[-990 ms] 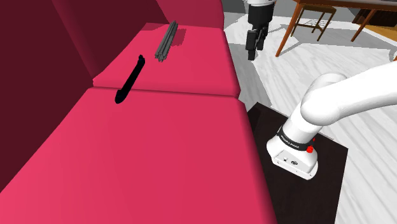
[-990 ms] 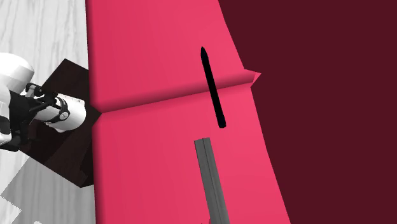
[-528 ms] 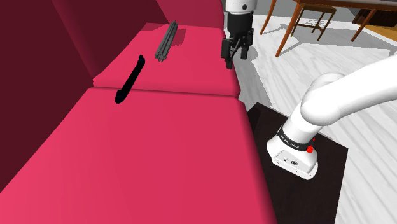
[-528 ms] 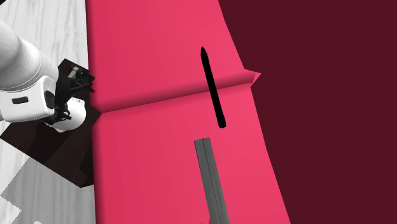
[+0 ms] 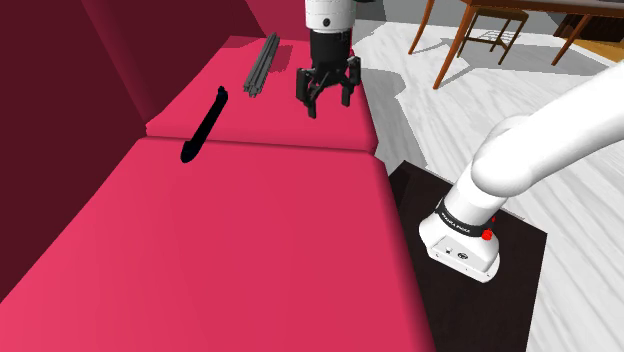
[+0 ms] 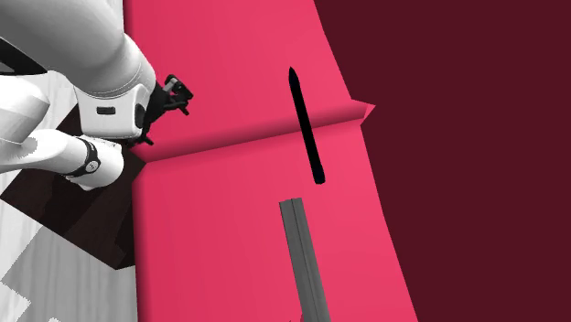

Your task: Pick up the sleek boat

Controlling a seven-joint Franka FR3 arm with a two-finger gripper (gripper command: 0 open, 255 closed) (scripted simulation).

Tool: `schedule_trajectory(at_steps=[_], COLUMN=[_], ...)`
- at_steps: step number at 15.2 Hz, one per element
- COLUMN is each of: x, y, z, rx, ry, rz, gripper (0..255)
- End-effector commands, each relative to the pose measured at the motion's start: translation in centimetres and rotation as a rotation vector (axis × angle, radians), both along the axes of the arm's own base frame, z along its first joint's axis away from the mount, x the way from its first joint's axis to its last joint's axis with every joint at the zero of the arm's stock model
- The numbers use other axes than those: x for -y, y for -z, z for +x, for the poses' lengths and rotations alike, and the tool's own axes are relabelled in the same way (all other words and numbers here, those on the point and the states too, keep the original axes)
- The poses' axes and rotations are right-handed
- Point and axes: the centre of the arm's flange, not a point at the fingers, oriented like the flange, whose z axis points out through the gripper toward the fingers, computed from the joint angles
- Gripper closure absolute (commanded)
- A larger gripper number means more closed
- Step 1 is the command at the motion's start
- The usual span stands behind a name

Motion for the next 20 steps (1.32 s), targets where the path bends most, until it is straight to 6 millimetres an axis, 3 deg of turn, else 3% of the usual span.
schedule_trajectory(at_steps=[1, 11, 20], x=[-1.9, -10.2, -15.3], y=[0.4, 1.9, 2.6], z=[1.5, 10.4, 20.0], rx=[0.011, 0.067, 0.117], ry=[0.058, 0.323, 0.561], rz=[0.004, 0.016, 0.028], gripper=[0, 0, 0])
